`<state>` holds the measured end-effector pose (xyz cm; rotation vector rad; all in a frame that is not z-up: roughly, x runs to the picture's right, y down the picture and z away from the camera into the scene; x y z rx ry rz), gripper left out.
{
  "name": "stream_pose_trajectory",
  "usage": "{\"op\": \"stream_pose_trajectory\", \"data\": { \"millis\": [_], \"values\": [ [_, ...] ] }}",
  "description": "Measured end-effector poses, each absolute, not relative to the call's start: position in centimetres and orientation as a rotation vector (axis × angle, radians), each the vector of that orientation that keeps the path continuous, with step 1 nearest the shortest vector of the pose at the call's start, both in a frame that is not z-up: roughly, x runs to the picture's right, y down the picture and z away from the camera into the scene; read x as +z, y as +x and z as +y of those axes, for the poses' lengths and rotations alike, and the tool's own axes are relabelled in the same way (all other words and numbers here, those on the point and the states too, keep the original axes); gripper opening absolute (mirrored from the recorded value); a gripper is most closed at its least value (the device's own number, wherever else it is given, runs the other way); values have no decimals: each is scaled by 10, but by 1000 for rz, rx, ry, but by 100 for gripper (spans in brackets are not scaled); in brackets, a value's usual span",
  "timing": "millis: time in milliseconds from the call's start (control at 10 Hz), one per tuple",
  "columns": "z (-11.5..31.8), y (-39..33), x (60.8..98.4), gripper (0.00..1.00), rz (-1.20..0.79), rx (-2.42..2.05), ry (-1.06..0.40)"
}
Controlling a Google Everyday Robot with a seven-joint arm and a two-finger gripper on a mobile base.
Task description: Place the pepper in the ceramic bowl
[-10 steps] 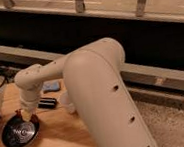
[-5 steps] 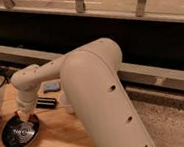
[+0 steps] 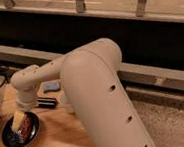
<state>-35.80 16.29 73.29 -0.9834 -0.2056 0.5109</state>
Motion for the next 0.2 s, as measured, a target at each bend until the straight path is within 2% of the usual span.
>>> {"op": "stream_pose_trajectory", "data": {
  "millis": [200],
  "values": [
    [162, -358, 733, 93, -207, 512, -983]
  ]
}}
